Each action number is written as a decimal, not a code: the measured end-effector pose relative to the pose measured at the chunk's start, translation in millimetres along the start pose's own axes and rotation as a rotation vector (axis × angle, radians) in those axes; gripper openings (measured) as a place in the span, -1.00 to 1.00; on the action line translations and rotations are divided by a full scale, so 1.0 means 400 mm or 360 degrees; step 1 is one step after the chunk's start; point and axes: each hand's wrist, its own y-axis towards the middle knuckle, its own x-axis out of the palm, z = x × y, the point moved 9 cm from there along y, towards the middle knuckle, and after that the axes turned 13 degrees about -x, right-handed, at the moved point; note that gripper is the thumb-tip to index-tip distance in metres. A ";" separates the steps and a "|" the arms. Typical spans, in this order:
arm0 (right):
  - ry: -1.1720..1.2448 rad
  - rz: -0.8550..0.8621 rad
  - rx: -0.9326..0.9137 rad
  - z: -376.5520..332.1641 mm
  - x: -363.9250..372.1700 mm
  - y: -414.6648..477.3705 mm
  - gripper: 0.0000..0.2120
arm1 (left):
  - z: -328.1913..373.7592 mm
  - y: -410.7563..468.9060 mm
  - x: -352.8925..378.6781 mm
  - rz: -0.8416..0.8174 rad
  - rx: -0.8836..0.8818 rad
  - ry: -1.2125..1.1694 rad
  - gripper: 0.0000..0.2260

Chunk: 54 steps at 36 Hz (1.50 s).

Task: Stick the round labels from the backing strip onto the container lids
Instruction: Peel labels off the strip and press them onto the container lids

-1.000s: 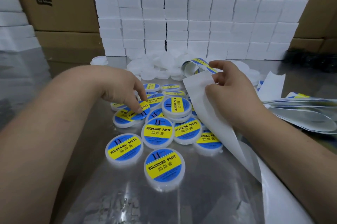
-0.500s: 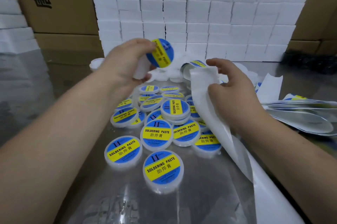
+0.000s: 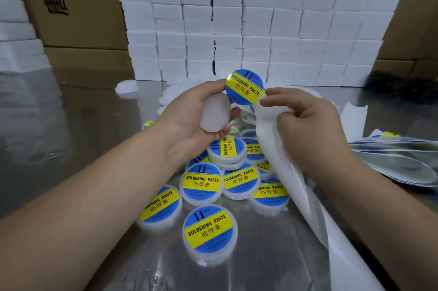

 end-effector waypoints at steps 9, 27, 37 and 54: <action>0.0090 0.0106 -0.0063 -0.016 -0.017 0.004 -0.42 | 0.005 0.000 0.006 -0.0123 0.0007 -0.0090 -0.88; 0.0228 0.0015 0.0347 0.018 -0.002 -0.017 -0.76 | 0.013 -0.010 0.032 -0.0282 0.0081 0.0060 -0.81; 0.0244 0.0125 0.0284 0.003 -0.009 -0.011 -0.82 | 0.032 -0.007 0.004 -0.0038 0.0203 0.0275 -0.73; 0.0335 -0.0344 0.0133 -0.031 0.076 -0.029 -0.58 | 0.028 0.002 0.034 -0.0286 0.0195 -0.0028 -0.78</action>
